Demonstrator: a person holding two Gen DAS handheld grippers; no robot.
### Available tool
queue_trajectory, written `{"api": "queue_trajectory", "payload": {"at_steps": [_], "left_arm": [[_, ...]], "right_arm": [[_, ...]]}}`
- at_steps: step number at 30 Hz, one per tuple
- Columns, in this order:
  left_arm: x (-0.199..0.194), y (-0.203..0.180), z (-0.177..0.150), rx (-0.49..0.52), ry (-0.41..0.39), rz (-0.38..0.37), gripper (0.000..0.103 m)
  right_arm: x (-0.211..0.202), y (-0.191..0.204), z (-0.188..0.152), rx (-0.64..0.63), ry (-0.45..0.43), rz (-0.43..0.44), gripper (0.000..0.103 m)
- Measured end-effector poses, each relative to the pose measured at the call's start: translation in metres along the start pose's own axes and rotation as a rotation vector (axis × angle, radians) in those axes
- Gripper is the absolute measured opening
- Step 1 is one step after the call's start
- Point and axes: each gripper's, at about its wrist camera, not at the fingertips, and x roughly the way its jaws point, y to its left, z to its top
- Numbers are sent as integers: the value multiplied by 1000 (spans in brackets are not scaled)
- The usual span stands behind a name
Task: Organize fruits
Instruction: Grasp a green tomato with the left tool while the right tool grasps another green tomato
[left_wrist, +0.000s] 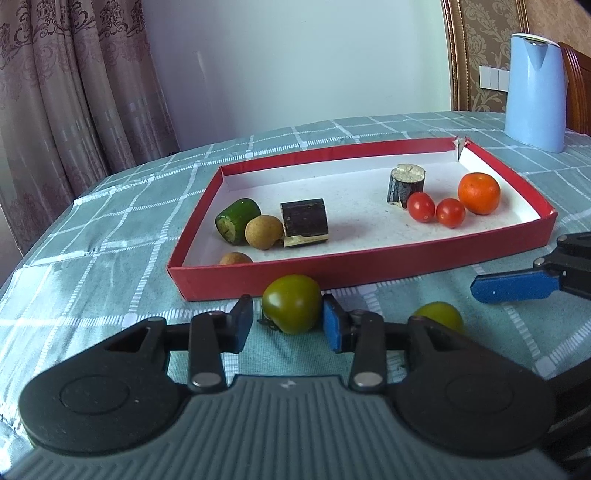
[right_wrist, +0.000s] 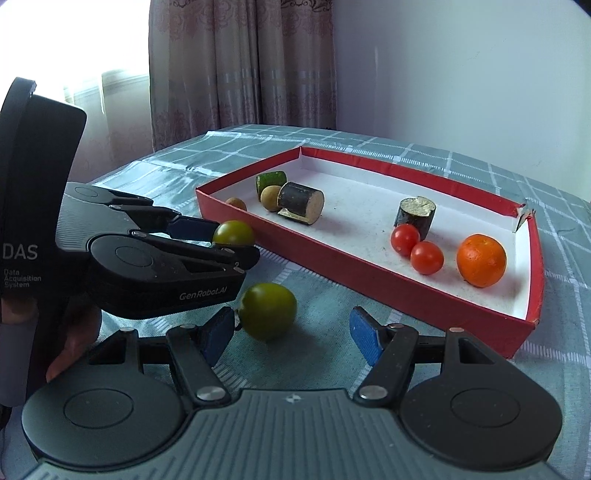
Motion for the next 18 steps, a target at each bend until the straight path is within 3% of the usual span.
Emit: {"api": "queue_trajectory", "payload": {"at_steps": [4,7,14,16,18], "left_arm": [[0,0,0,0,0,0,37],[0,-1,0,0,0,1,37],[0,-1,0,1,0,1,37],[1,-1,0,1,0,1,38],[1,-1,0,1,0,1,37]], "right_arm": [[3,5,0,-25,13,-10,68],[5,7,0,-34,21,-20,57],[6,10,1,-54,15,-25,49],[6,11,1,-61,11,-22,35],[5,13,1,-74,3,-29,35]]}}
